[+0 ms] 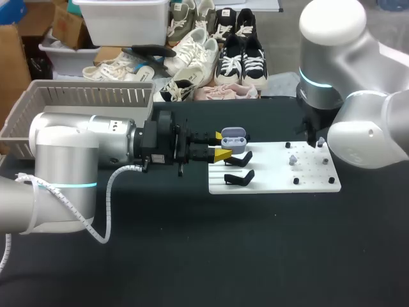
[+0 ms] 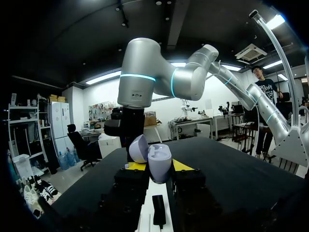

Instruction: Pick up each earbud case from the left stands, insert the matching earbuds, close the lid, and place the case in the box.

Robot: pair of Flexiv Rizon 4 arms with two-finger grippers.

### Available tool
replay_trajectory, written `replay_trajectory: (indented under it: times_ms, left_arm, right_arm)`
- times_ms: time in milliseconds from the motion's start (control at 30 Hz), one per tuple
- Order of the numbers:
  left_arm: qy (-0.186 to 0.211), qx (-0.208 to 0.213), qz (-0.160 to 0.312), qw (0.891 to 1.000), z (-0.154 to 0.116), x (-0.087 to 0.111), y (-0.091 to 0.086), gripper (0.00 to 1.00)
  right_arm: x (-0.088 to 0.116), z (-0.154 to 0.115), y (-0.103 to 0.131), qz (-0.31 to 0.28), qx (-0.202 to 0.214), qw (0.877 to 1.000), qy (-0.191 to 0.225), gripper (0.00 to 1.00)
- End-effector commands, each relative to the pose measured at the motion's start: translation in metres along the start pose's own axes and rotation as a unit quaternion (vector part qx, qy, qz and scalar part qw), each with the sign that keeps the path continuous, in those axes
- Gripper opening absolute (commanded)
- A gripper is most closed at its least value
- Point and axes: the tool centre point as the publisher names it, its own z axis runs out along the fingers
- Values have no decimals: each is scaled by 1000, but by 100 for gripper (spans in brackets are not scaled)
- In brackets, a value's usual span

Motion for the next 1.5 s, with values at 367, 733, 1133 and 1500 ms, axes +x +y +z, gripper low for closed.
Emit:
replay_trajectory:
  times_ms: [367, 733, 1133, 1500]
  left_arm:
    - [0, -2, 1, 1000, 1, 0, -1, 0]
    - [0, -2, 1, 1000, 1, 0, -1, 0]
    - [0, -2, 1, 1000, 1, 0, -1, 0]
    - [0, -2, 1, 1000, 1, 0, -1, 0]
  right_arm:
    - [-1, 13, -1, 6, 7, 1000, -15, 42]
    - [-5, 19, -5, 9, 20, 999, -26, 37]
    - [-5, 22, -5, 7, 24, 999, -24, 34]
    - [-6, 24, -4, 4, 29, 999, -26, 26]
